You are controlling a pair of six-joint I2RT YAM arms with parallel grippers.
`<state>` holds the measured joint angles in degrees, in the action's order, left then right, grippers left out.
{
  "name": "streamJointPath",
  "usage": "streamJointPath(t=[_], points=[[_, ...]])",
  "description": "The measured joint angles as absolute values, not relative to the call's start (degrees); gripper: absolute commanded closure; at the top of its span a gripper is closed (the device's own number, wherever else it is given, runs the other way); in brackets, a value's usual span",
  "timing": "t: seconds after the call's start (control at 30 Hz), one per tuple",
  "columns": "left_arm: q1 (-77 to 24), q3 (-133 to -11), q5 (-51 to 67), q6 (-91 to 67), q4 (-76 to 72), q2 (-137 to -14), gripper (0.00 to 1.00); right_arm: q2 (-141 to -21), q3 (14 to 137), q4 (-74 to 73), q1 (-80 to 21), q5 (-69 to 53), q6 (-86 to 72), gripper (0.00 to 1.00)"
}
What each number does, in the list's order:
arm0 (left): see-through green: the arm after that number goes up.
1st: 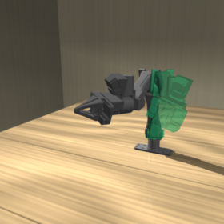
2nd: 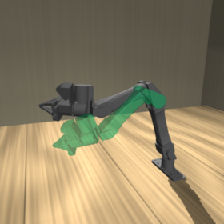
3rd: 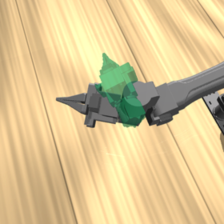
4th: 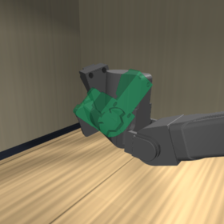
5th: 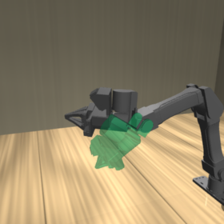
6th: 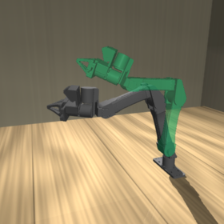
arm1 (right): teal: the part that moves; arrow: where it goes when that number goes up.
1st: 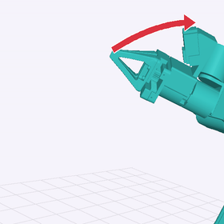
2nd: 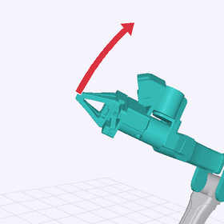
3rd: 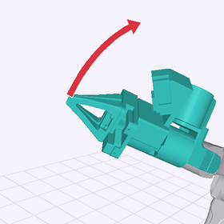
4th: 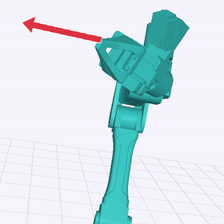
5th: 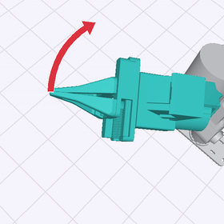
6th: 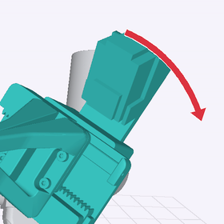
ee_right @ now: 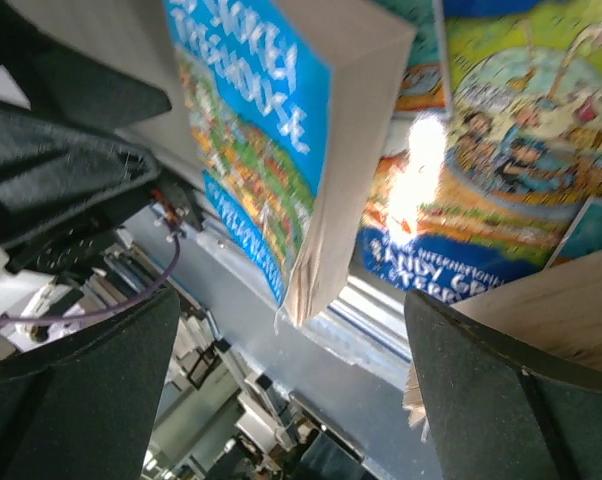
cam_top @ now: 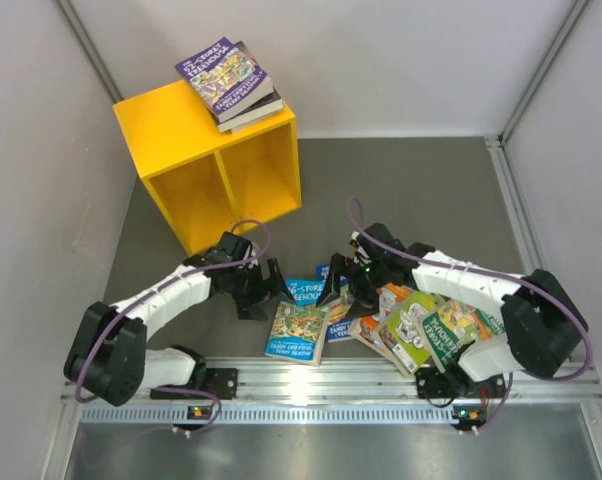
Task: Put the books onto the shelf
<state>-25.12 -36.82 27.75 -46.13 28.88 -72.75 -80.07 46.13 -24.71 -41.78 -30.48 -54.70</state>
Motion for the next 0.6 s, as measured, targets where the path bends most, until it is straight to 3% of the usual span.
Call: streamJointPath(t=[0.4, 0.5, 0.6], points=[[-25.3, -30.0, 31.6, -50.0, 19.2, -73.5, 0.12, -91.4, 50.5, -20.5, -43.4, -24.4, -55.9, 0.09], [-25.3, -28.5, 33.2, -51.4, 14.8, -75.0, 0.17, -93.3, 51.5, -18.1, -44.5, -24.9, -56.7, 0.16], [-25.2, -27.8, 34.7, -52.5, 12.5, -76.2, 0.22, -94.7, 51.8, -16.4, -44.9, -25.3, -56.9, 0.32]])
